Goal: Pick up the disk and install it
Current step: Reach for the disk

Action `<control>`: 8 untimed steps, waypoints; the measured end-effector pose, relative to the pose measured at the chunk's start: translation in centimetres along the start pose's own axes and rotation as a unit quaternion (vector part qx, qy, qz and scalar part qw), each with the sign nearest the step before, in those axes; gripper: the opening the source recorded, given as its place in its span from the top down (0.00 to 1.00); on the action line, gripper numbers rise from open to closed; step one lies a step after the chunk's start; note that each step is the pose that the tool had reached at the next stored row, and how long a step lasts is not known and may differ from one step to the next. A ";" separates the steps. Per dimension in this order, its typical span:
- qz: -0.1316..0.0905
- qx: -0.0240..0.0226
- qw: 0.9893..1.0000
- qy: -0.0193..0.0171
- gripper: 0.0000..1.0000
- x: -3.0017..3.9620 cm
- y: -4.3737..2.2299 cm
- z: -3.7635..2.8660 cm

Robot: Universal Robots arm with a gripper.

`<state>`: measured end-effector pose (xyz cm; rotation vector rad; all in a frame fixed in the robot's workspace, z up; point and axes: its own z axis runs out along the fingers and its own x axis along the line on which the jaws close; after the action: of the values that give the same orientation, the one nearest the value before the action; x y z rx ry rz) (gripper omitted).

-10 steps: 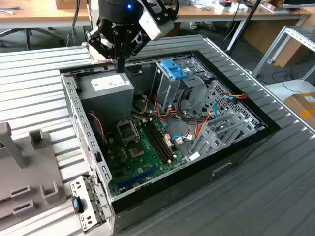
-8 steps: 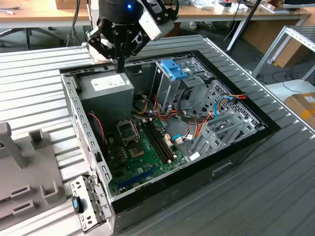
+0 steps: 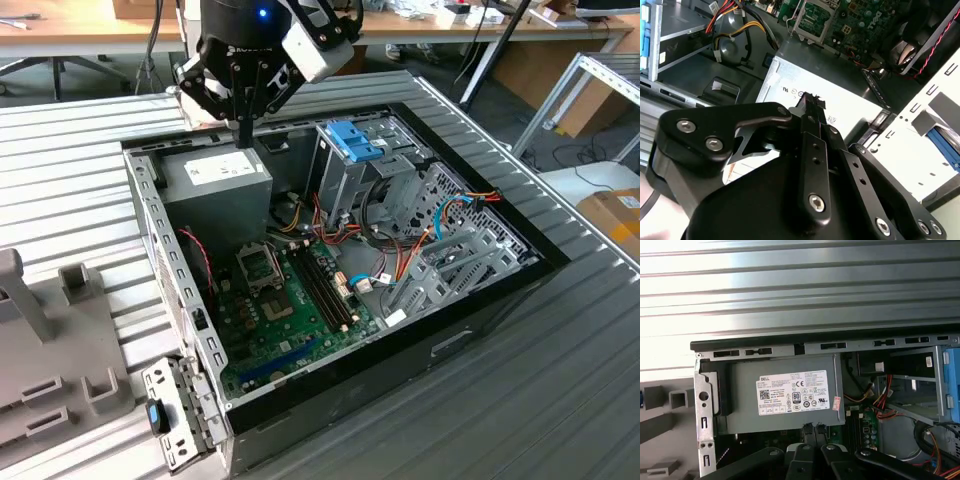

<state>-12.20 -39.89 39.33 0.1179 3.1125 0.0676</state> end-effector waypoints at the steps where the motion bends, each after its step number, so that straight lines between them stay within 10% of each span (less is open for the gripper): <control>1: 0.000 0.000 1.000 0.000 0.89 0.00 0.00 0.00; 8: 0.000 0.000 1.000 0.000 0.89 0.79 -0.06 -0.02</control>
<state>-12.99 -39.89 39.33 0.1179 3.1125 0.0676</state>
